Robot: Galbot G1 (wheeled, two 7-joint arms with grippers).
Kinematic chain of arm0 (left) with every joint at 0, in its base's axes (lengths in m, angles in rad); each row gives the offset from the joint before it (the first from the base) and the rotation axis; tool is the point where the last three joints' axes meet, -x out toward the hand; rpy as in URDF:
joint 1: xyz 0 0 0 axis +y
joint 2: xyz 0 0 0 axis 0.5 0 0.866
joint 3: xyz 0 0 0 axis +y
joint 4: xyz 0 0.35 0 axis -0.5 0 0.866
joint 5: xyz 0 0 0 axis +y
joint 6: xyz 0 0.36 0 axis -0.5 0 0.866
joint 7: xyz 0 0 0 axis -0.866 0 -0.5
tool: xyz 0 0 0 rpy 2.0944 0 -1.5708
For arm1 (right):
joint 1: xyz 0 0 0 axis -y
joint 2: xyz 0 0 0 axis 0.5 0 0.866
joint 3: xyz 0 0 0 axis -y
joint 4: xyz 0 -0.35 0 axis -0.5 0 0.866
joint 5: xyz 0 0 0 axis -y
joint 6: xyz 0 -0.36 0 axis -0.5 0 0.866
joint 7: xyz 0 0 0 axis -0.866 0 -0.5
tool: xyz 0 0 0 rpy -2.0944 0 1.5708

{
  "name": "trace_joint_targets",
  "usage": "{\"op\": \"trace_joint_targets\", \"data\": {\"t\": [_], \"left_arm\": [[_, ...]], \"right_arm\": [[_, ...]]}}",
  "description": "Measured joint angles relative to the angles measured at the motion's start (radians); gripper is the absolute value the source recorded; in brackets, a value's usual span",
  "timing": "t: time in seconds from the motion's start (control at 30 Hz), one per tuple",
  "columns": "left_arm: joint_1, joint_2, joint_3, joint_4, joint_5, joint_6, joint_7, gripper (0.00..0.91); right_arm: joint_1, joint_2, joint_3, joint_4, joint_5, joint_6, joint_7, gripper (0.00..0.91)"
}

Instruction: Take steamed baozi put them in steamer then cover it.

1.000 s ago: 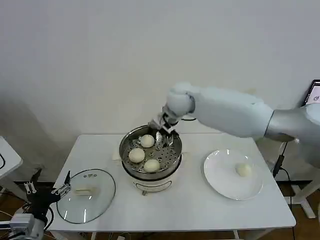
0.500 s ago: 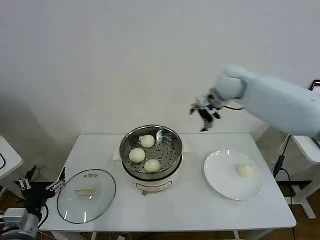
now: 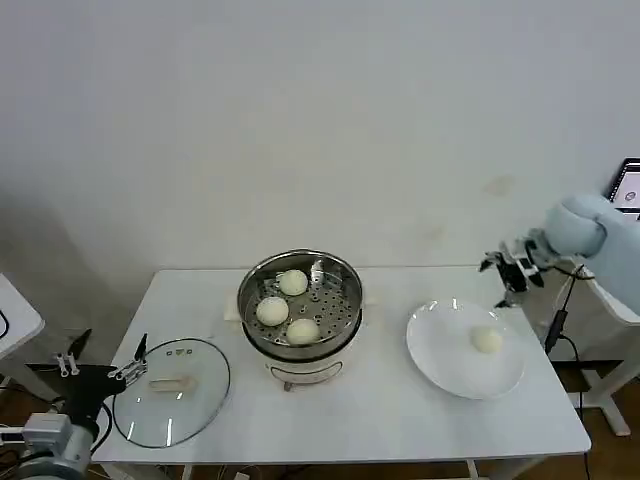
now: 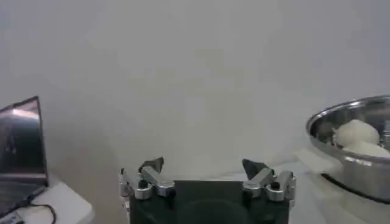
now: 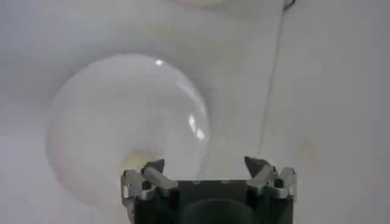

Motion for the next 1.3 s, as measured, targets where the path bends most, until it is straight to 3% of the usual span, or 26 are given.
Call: {"op": "trace_joint_targets", "data": {"t": [0.27, 0.6, 1.0, 1.3], "left_arm": [[0.018, -0.001, -0.007, -0.019, 0.002, 0.002, 0.002, 0.907], [0.019, -0.017, -0.008, -0.022, 0.012, 0.003, 0.004, 0.907], [0.025, -0.02, -0.016, -0.029, 0.012, 0.004, 0.006, 0.907], [0.023, -0.015, -0.02, -0.029, 0.011, 0.006, 0.006, 0.907]], "right_arm": [[-0.184, -0.011, 0.143, -0.051, -0.058, -0.005, 0.002, 0.907], [-0.308, 0.06, 0.229, -0.151, -0.115, -0.002, 0.02, 0.907], [-0.346, 0.167, 0.267, -0.283, -0.158, 0.009, 0.018, 0.907], [-0.37, 0.207, 0.29, -0.34, -0.189, 0.004, 0.021, 0.846]]}}
